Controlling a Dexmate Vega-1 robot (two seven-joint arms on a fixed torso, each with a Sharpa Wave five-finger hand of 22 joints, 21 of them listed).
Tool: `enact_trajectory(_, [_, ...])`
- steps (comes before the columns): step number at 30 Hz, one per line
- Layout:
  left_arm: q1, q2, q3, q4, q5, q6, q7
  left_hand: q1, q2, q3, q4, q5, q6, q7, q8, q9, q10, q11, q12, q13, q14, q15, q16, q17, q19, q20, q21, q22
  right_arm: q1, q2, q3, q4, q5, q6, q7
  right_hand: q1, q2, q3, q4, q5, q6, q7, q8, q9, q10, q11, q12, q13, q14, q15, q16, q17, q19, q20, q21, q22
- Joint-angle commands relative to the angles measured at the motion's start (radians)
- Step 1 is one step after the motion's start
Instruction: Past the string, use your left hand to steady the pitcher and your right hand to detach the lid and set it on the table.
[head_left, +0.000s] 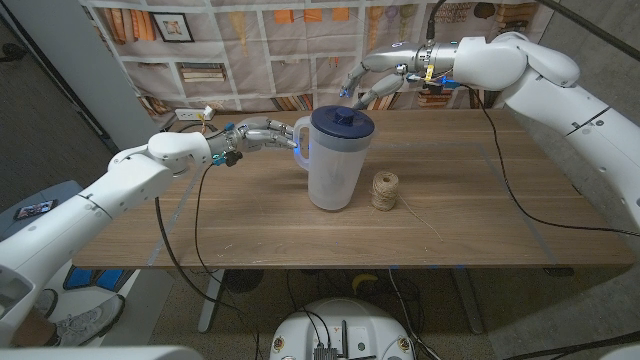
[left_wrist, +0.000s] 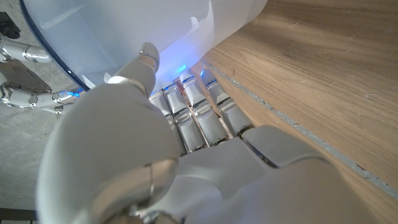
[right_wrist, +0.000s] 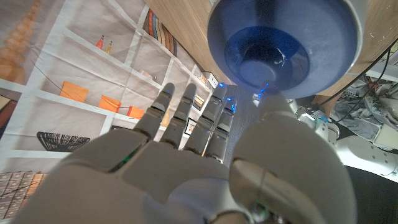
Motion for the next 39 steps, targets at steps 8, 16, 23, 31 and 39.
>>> enact_trajectory(8, [-0.033, -0.014, 0.016, 0.032, 0.009, 0.002, -0.026, 0.026, 0.067, 0.002, 0.009, 0.006, 0.052, 0.022, 0.006, 0.004, 0.047, -0.034, 0.005, 0.003, 0.011, -0.100, 0.002, 0.005, 0.010, -0.143, -0.002, 0.005, 0.003, -0.010, -0.010, -0.018, 0.023, -0.007, 0.048, -0.005, -0.031, -0.013, -0.002, 0.001, -0.079, 0.017, -0.029, 0.006, -0.085, 0.052, -0.001, -0.003, -0.049, 0.004, -0.030, -0.003, -0.025, 0.052, -0.006, 0.001])
enact_trajectory(16, [-0.041, -0.016, 0.020, 0.032, 0.009, 0.015, -0.028, 0.026, 0.067, 0.001, 0.008, 0.006, 0.053, 0.023, 0.006, 0.004, 0.046, -0.034, 0.005, 0.003, 0.016, -0.101, 0.005, 0.007, 0.010, -0.143, -0.002, 0.005, 0.008, 0.002, -0.024, 0.002, 0.015, 0.000, 0.053, 0.004, -0.041, -0.014, -0.006, 0.003, -0.083, 0.011, -0.027, 0.009, -0.113, 0.077, 0.002, 0.000, -0.060, 0.022, -0.038, -0.004, -0.035, 0.068, -0.007, 0.000])
enact_trajectory(23, [-0.048, -0.013, 0.023, 0.031, 0.012, 0.026, -0.030, 0.026, 0.066, 0.001, 0.008, 0.006, 0.053, 0.022, 0.006, 0.005, 0.045, -0.033, 0.004, 0.003, 0.015, -0.101, 0.004, 0.006, 0.011, -0.143, -0.002, 0.005, 0.026, 0.016, -0.044, 0.022, 0.003, 0.002, 0.071, 0.012, -0.042, -0.011, -0.008, 0.005, -0.102, 0.010, -0.033, 0.011, -0.126, 0.079, 0.004, 0.000, -0.074, 0.027, -0.045, -0.004, -0.039, 0.076, -0.006, 0.000])
enact_trajectory(31, [-0.050, -0.017, 0.027, 0.036, 0.015, 0.022, -0.034, 0.026, 0.066, 0.001, 0.008, 0.006, 0.054, 0.022, 0.007, 0.005, 0.048, -0.034, 0.006, 0.003, 0.016, -0.100, 0.004, 0.006, 0.012, -0.143, -0.002, 0.005, 0.034, 0.025, -0.055, 0.030, -0.010, 0.004, 0.077, 0.021, -0.038, -0.008, -0.009, 0.005, -0.108, 0.006, -0.034, 0.011, -0.123, 0.073, 0.008, 0.000, -0.076, 0.026, -0.046, -0.004, -0.045, 0.074, -0.007, 0.000])
enact_trajectory(39, [-0.051, -0.016, 0.028, 0.033, 0.014, 0.028, -0.033, 0.026, 0.066, 0.001, 0.008, 0.006, 0.054, 0.020, 0.007, 0.005, 0.046, -0.035, 0.005, 0.003, 0.016, -0.101, 0.003, 0.006, 0.012, -0.143, -0.002, 0.005, 0.051, 0.036, -0.071, 0.041, -0.020, 0.004, 0.094, 0.030, -0.033, -0.003, -0.009, 0.004, -0.107, 0.002, -0.033, 0.011, -0.115, 0.068, 0.014, -0.002, -0.074, 0.014, -0.045, -0.003, -0.046, 0.068, -0.005, 0.000])
